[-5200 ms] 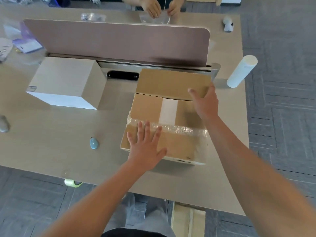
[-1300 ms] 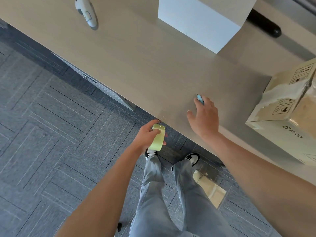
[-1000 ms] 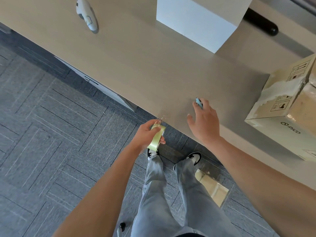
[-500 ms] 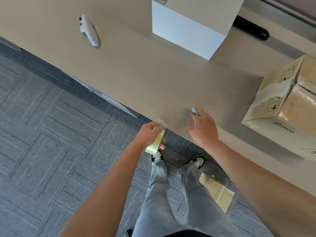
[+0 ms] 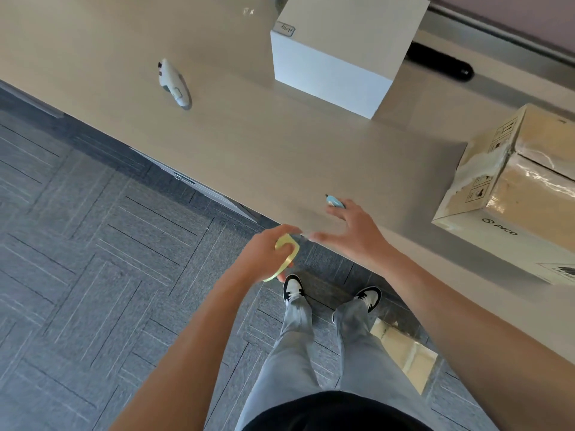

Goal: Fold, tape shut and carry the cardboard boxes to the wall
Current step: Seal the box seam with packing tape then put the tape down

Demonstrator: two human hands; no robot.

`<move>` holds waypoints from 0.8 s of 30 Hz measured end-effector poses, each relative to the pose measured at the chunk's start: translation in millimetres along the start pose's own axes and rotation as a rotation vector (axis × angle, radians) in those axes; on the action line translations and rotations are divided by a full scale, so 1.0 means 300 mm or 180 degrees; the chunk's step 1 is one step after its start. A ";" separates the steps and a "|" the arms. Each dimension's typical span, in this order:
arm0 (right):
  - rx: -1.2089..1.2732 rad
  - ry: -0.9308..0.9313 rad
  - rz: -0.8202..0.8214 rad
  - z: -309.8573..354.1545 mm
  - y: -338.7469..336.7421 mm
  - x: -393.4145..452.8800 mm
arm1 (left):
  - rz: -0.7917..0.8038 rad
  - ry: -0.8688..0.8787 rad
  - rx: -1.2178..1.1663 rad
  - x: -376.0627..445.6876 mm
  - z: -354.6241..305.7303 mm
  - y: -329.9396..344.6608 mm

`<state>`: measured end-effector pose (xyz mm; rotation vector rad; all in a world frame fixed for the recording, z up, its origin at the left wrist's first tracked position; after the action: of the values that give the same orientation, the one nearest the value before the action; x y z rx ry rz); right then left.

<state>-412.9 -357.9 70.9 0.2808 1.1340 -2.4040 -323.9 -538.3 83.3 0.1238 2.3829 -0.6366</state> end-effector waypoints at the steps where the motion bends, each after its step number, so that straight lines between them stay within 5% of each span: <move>1: 0.0112 0.0078 0.0089 0.003 0.000 -0.011 | 0.0035 0.0156 0.0270 -0.018 -0.017 -0.003; 7: 0.0565 0.0009 0.0229 0.043 -0.042 -0.084 | 0.0081 0.0733 0.1198 -0.084 -0.146 -0.035; 15: 0.1213 0.0105 -0.0854 -0.021 -0.325 -0.246 | 0.0304 0.1053 0.1135 -0.089 -0.392 0.054; 24: 0.1299 0.0909 -0.2194 -0.319 -0.665 -0.549 | 0.0386 0.1686 0.1168 -0.099 -0.785 0.350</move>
<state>-368.6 -121.3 205.4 0.4286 0.9427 -3.3009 -410.8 -332.3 215.1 0.6629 2.6948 -1.0836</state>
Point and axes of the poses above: each hand's wrist, its own x-axis towards the middle knuckle, its own y-axis out of the palm, z = x × y, the point moved 9 cm from there along x, towards the middle knuckle, and after that the axes turned 7 degrees about -z, right-handed, at the moved point
